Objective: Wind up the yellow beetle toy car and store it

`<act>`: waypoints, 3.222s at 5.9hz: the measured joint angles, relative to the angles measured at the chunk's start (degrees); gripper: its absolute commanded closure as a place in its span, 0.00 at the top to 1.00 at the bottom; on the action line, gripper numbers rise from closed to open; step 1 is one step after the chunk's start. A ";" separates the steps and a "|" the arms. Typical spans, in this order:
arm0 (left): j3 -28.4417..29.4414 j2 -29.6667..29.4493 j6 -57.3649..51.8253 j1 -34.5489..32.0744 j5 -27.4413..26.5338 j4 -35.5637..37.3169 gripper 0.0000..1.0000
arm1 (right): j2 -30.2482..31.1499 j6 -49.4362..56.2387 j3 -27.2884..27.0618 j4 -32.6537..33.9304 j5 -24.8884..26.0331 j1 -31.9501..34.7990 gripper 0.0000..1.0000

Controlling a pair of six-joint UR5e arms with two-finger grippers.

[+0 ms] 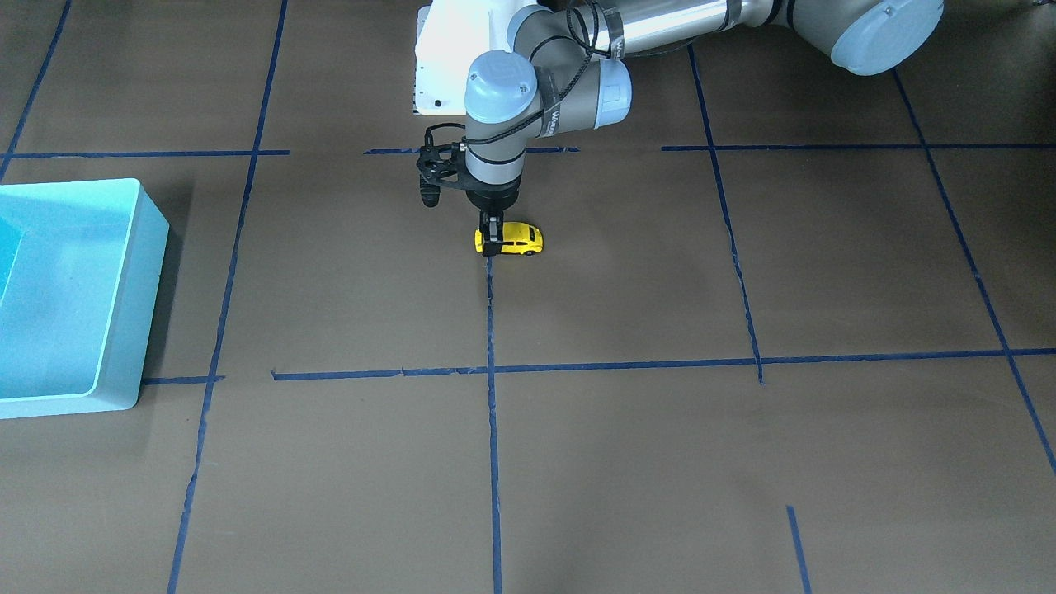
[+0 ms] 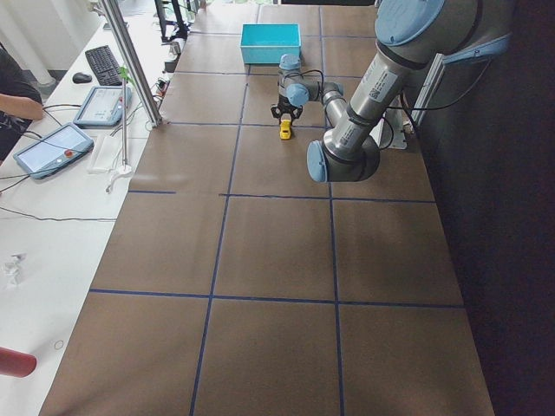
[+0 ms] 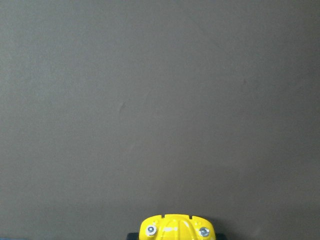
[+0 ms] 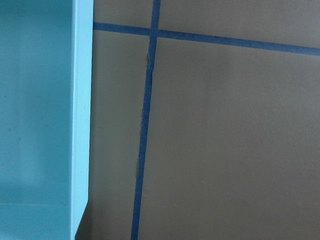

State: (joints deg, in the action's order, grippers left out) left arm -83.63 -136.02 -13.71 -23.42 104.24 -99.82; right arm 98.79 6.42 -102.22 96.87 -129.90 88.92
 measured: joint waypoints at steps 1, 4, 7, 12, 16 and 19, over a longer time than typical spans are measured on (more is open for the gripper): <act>-1.47 2.18 0.00 -0.18 0.00 -1.45 0.23 | 0.00 0.00 0.00 0.01 0.00 0.02 1.00; -4.80 7.11 -0.03 -1.28 -0.03 -4.22 0.26 | 0.00 0.00 0.00 0.03 0.00 0.01 1.00; -9.24 14.08 -0.30 -2.31 -0.03 -8.27 1.00 | -0.05 0.00 0.00 -0.01 0.00 -0.06 1.00; -17.87 21.58 -0.79 -9.37 0.50 -7.70 1.00 | -0.04 -0.03 0.07 0.05 -0.07 -0.05 1.00; -33.78 35.83 -0.86 -12.09 0.46 -0.50 1.00 | -0.45 -0.48 -0.21 0.16 -0.35 -0.06 1.00; -38.93 48.11 -0.40 -29.48 8.33 5.23 1.00 | -6.97 -0.71 -5.78 9.36 -0.61 -1.79 1.00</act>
State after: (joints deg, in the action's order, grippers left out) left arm -122.56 -87.91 -14.11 -52.90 112.57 -94.58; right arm 91.82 5.71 -108.00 106.24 -130.51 87.13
